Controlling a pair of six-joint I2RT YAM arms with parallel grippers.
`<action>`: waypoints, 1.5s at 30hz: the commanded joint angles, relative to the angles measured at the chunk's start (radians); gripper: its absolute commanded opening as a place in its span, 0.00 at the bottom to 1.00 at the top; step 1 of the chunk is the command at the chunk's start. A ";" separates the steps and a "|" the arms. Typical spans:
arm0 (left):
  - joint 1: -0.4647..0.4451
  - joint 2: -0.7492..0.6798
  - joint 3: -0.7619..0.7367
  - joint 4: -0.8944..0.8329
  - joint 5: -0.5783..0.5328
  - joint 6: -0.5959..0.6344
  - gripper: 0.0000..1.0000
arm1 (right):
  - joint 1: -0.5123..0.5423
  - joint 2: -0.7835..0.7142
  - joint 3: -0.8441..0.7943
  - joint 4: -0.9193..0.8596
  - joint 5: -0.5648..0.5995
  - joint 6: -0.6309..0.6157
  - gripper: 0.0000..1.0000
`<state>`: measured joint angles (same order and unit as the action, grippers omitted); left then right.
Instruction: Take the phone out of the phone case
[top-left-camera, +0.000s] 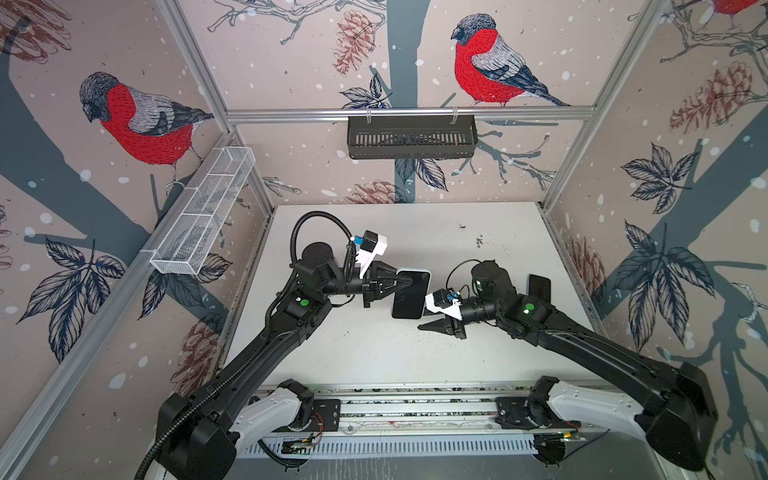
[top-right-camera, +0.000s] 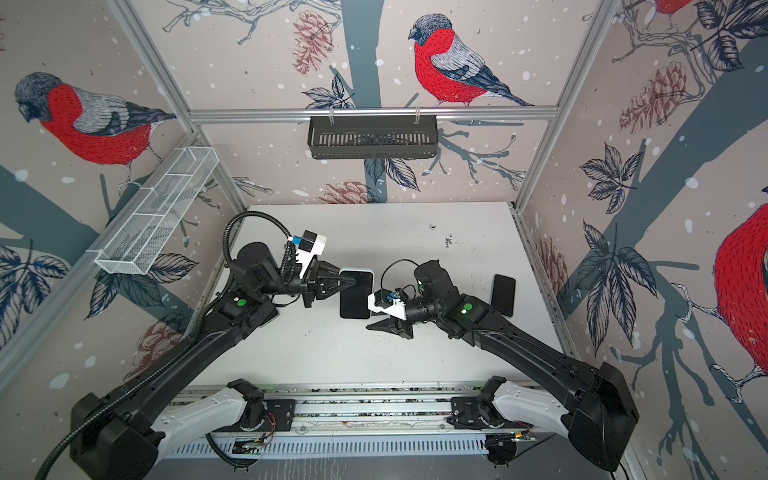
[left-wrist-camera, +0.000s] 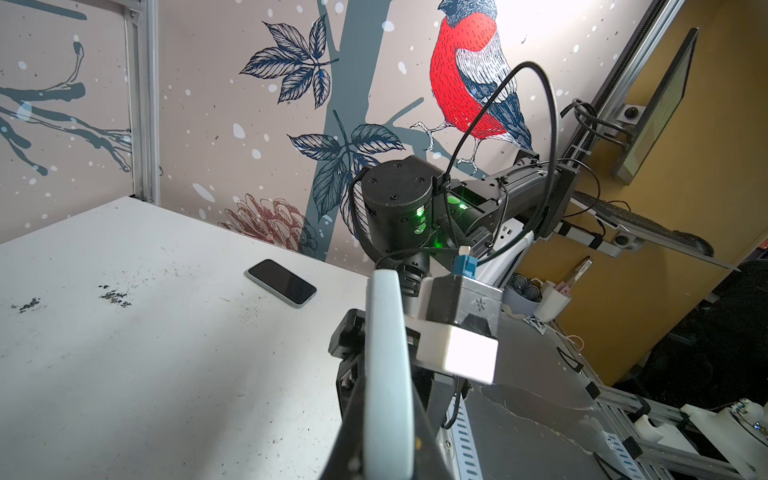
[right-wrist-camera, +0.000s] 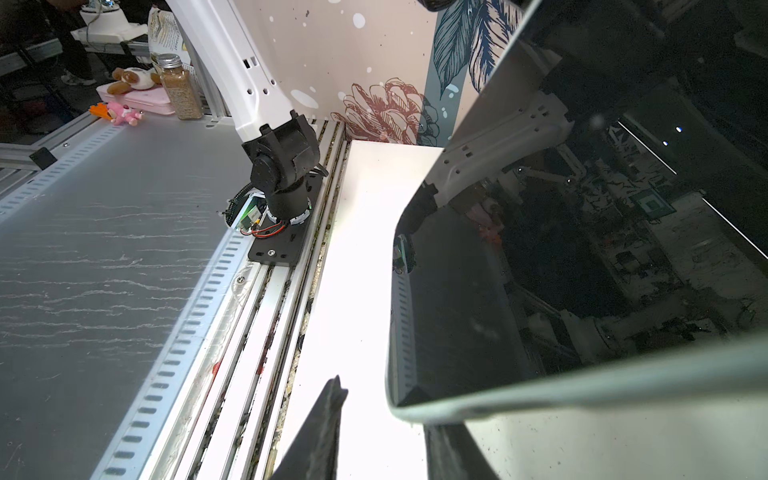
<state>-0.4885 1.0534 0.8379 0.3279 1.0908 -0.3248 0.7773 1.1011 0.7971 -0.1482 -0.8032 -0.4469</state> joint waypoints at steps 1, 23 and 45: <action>-0.001 -0.004 0.000 0.091 0.001 -0.005 0.00 | -0.003 0.002 0.006 0.004 -0.031 0.004 0.33; -0.009 0.004 -0.010 0.140 0.002 -0.038 0.00 | -0.006 0.029 0.022 0.010 -0.044 -0.002 0.20; -0.091 0.078 0.019 0.138 -0.034 -0.091 0.00 | -0.009 0.007 0.028 0.058 -0.023 -0.079 0.03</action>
<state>-0.5667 1.1225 0.8467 0.4454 1.0782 -0.4030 0.7696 1.1099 0.8059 -0.1940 -0.8322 -0.4850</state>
